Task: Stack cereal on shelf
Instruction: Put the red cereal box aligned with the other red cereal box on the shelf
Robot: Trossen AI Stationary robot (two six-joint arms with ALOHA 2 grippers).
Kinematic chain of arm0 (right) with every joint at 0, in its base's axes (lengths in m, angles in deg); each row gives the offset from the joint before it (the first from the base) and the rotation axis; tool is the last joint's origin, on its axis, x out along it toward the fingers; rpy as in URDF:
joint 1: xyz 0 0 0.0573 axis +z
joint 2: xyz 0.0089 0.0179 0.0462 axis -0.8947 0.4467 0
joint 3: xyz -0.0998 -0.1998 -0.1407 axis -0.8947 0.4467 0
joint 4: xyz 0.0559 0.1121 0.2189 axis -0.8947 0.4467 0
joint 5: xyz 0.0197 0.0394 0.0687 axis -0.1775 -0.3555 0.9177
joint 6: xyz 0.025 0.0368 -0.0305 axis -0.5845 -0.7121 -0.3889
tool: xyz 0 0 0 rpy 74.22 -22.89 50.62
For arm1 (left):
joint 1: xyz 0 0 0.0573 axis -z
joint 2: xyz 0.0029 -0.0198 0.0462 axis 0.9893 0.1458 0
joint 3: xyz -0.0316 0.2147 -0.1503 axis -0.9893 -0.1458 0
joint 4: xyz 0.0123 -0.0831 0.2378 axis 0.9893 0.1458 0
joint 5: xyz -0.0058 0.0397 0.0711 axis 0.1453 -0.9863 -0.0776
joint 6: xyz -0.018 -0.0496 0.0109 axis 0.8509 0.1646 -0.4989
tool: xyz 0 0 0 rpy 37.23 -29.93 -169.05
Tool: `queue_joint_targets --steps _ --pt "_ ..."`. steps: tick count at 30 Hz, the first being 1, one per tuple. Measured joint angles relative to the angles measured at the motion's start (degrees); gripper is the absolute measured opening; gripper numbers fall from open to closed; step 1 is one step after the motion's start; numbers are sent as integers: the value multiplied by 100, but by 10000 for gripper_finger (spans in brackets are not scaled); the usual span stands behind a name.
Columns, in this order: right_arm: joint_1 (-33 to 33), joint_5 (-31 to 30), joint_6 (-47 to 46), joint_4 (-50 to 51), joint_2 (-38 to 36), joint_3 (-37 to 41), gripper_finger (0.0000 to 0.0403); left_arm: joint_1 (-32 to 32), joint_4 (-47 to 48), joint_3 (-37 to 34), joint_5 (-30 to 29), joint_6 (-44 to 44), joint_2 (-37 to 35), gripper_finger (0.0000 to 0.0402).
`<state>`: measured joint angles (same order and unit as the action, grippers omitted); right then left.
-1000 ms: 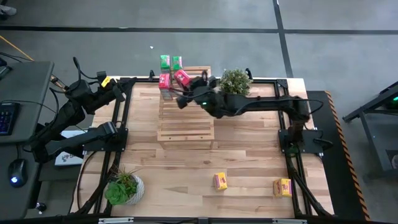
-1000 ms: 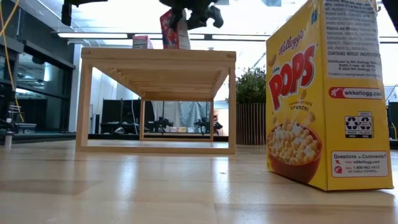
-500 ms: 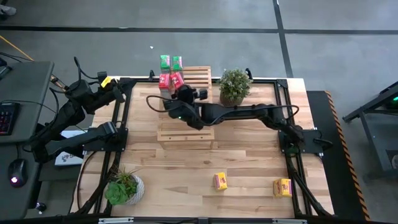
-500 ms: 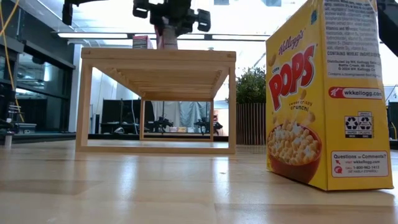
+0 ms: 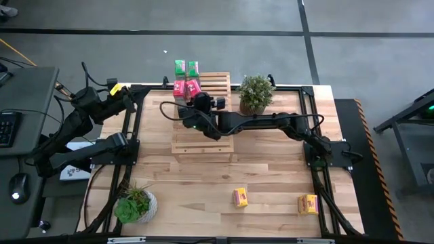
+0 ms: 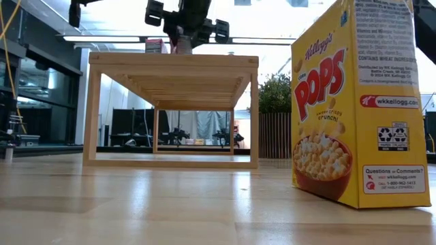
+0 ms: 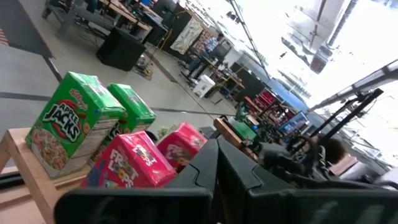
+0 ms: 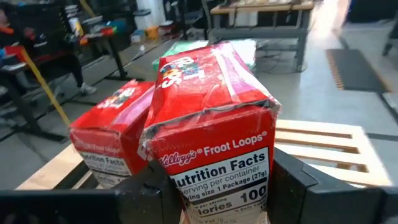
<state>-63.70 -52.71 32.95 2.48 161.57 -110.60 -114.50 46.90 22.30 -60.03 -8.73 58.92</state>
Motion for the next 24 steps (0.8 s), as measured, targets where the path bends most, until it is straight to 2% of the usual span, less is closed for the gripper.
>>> queue_joint_targets --steps 5,14,24 --pt "-124 498 -139 54 0 4 161 0 0 0 125 0 0 0" --pt "-298 686 -1048 820 2 10 161 0 0 0 153 4 0 0" --pt "-361 950 -1029 755 2 10 161 -1 0 0 153 3 0 0"
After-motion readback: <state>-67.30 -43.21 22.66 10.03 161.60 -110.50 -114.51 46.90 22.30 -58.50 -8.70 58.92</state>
